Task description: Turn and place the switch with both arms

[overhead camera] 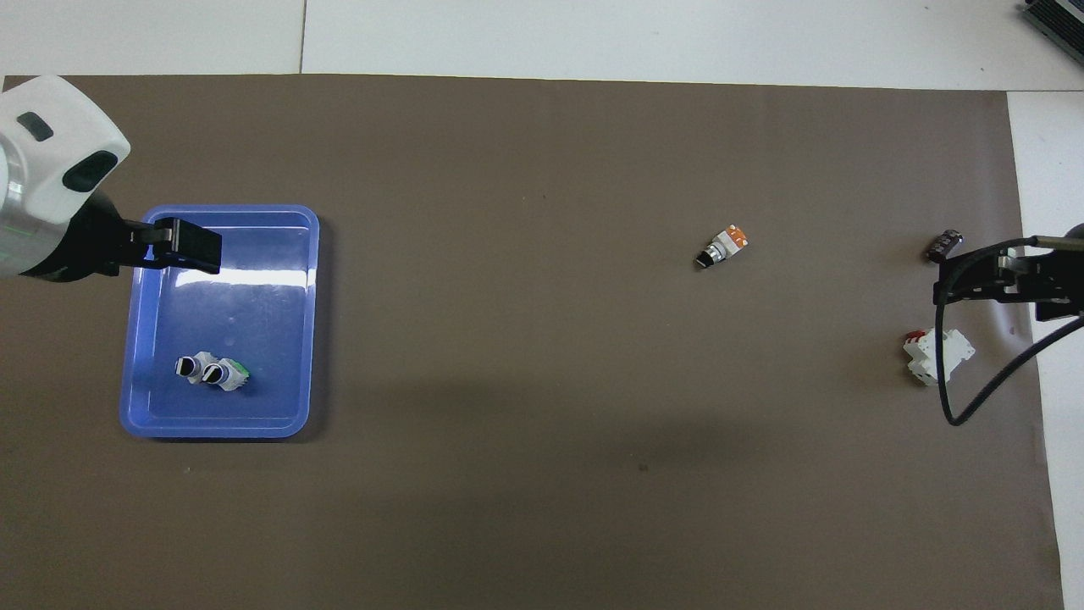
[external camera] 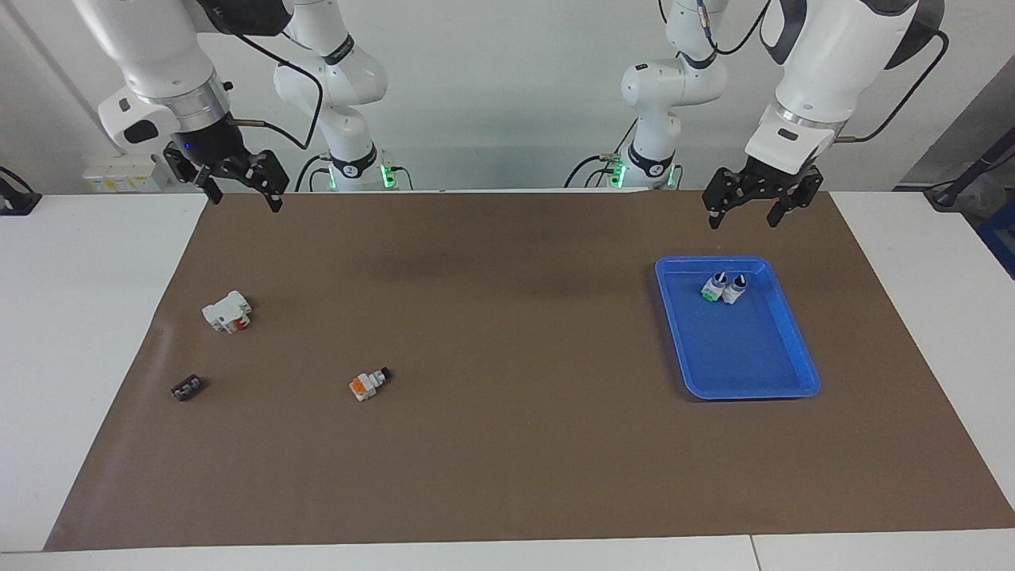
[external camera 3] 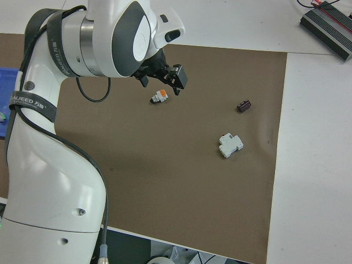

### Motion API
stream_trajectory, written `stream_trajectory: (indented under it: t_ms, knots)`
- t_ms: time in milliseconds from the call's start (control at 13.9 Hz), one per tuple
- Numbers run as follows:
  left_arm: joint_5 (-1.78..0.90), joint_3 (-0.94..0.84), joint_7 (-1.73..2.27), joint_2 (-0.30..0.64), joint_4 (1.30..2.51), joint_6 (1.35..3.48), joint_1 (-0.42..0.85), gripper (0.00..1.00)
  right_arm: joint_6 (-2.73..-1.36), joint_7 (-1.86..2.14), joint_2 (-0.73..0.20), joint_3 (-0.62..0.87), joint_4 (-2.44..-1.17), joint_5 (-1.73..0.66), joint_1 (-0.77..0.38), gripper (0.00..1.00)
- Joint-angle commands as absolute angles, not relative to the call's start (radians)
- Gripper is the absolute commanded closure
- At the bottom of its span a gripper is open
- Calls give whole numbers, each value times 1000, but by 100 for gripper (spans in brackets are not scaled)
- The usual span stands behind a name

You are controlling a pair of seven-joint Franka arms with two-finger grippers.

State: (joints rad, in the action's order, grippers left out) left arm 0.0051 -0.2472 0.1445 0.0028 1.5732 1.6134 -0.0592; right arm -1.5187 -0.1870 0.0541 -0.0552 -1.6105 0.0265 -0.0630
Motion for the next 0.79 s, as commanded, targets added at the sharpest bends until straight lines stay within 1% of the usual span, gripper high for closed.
stream_trajectory:
  t_ms: [0, 719]
  knots:
    - [-12, -247, 144, 2, 1551, 1618, -67, 0, -1502, -187, 61, -51, -1611, 32, -61, 0]
    - [-15, -249, 153, -5, 1551, 1585, -66, 0, -1502, -189, 61, -51, -1611, 32, -61, 0]
